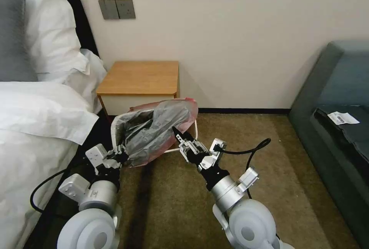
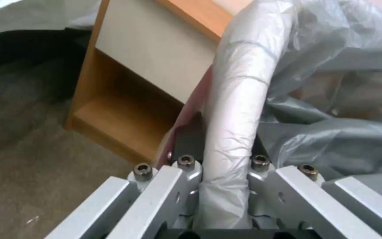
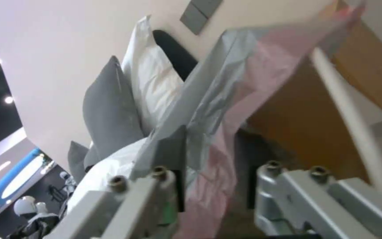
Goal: Pick up the garbage bag from the table and place it over the trash can.
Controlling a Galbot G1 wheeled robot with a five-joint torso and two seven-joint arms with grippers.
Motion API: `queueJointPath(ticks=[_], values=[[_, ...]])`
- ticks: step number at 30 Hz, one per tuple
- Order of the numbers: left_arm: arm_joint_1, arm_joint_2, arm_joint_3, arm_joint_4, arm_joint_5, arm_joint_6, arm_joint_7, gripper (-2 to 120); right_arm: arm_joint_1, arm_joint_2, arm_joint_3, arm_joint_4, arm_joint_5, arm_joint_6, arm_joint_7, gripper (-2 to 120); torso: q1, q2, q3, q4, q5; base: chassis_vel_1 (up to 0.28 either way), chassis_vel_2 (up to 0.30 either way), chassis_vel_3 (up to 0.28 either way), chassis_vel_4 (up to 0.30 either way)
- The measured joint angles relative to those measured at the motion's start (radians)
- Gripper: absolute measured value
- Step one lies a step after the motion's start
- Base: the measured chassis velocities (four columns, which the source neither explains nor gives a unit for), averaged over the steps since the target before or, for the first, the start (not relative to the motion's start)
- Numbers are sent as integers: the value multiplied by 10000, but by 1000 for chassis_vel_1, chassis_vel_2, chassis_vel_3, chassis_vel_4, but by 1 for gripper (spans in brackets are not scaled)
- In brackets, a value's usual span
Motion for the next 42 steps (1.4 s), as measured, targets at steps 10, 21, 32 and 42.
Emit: queueJointPath(ticks=[10,21,32,42], values=[[-60,36,-9,175,121,28,-23,7,63,-72,18,72,-105,1,-64,0,0,0,0,0,0,0,0,0,0],[-200,55,-60,293,99,72,-56,7,20,-69,5,218,-212,80,-111,0,0,0,0,0,1,0,0,0,0],[-246,87,-128,397,143,76,-75,7,-249,-37,-20,731,-1161,-139,619,0,0,0,0,1,1,0,0,0,0],[-230,-27,-49,473,488,0,-76,7,-565,51,7,1241,-1262,-419,1074,0,0,1,0,0,1,0,0,0,0]])
